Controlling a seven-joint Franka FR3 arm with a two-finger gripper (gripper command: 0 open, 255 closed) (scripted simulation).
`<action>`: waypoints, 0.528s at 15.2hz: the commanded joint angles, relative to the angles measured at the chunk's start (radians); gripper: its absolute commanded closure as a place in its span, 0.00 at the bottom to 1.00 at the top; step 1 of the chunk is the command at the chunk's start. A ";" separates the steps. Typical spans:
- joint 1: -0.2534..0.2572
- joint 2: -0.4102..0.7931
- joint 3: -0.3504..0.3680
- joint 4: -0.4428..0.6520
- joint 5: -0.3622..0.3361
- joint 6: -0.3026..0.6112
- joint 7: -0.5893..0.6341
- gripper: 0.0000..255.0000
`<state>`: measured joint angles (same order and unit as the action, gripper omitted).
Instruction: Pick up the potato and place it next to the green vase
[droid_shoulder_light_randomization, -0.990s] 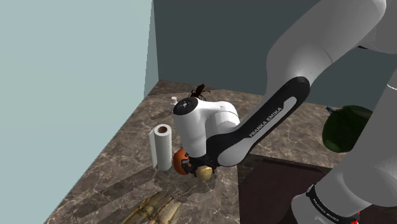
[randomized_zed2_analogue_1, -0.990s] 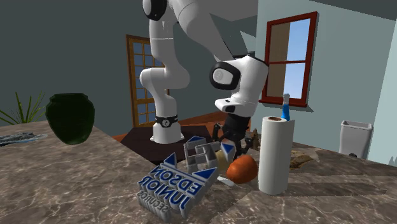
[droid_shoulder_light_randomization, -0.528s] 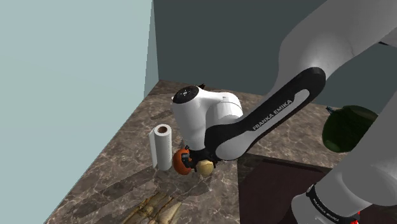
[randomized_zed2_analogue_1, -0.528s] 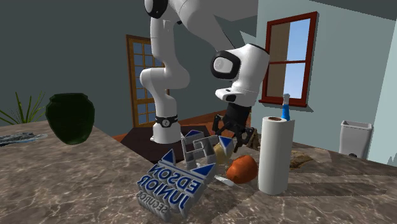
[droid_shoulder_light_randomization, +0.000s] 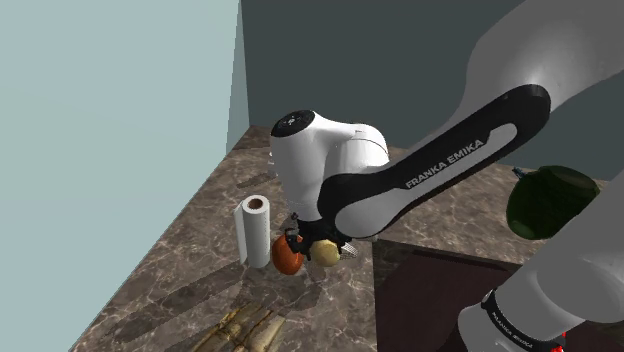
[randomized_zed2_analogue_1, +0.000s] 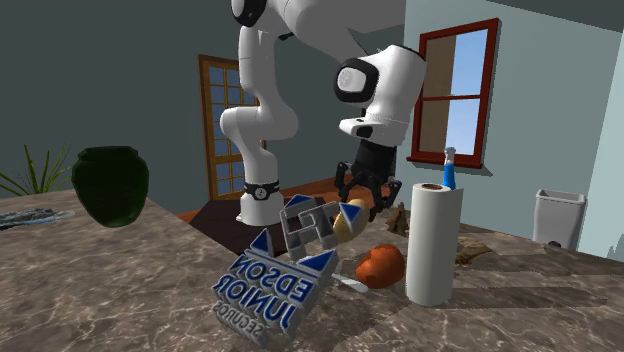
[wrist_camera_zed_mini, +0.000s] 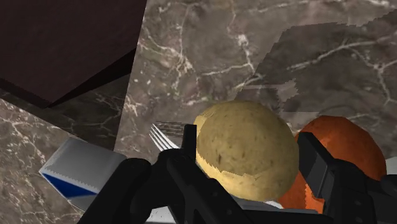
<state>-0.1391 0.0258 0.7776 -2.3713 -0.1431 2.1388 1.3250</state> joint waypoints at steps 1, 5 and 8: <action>-0.003 -0.032 0.000 0.003 0.028 -0.024 -0.025 1.00; -0.002 -0.083 -0.003 0.022 0.069 -0.076 -0.061 1.00; 0.000 -0.117 -0.008 0.038 0.095 -0.115 -0.085 1.00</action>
<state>-0.1389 -0.0810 0.7722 -2.3412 -0.0561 2.0387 1.2489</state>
